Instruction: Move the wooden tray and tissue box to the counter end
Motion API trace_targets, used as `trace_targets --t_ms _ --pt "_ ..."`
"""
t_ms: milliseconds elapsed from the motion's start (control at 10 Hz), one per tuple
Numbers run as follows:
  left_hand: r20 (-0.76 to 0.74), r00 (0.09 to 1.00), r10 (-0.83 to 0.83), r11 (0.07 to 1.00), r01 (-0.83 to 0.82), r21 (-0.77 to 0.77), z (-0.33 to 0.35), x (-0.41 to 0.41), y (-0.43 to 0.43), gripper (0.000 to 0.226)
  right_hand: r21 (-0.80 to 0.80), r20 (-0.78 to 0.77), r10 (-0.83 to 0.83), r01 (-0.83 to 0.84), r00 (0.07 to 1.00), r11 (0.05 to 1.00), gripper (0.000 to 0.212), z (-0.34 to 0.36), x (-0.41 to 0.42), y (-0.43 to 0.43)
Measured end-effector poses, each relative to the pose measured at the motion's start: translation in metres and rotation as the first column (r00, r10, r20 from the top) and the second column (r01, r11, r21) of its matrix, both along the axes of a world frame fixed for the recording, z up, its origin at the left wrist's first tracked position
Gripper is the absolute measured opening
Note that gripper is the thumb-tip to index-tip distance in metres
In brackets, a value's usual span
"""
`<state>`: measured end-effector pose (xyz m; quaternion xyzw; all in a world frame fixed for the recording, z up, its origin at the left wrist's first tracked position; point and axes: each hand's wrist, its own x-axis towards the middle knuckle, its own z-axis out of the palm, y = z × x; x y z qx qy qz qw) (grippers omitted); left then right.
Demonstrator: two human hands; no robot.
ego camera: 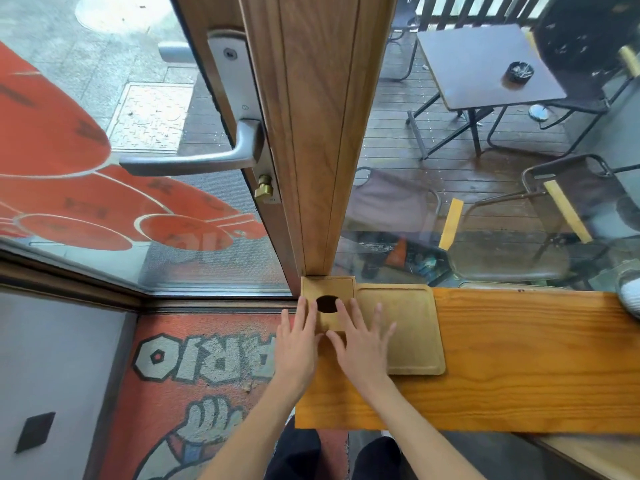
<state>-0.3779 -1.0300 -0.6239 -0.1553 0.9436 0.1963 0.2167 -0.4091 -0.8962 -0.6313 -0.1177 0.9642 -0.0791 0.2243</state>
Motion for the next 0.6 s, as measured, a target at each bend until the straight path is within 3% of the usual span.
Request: trace_targets --t_ms 300,500,600 --pt "-0.021 1.0 0.009 1.0 -0.009 -0.001 0.001 0.004 0.002 0.072 0.015 0.081 -0.069 0.068 0.994 0.998 0.067 -0.008 0.004 -0.007" --pt "0.249 0.966 -0.069 0.979 0.113 -0.168 0.039 -0.038 0.008 0.078 0.009 0.309 -0.07 0.071 0.948 0.997 0.074 0.027 -0.021 -0.009" --pt "0.391 0.92 -0.011 0.997 0.042 -0.071 0.065 -0.038 0.02 0.069 -0.045 0.491 -0.052 0.085 0.869 0.995 0.07 0.055 -0.028 0.0"
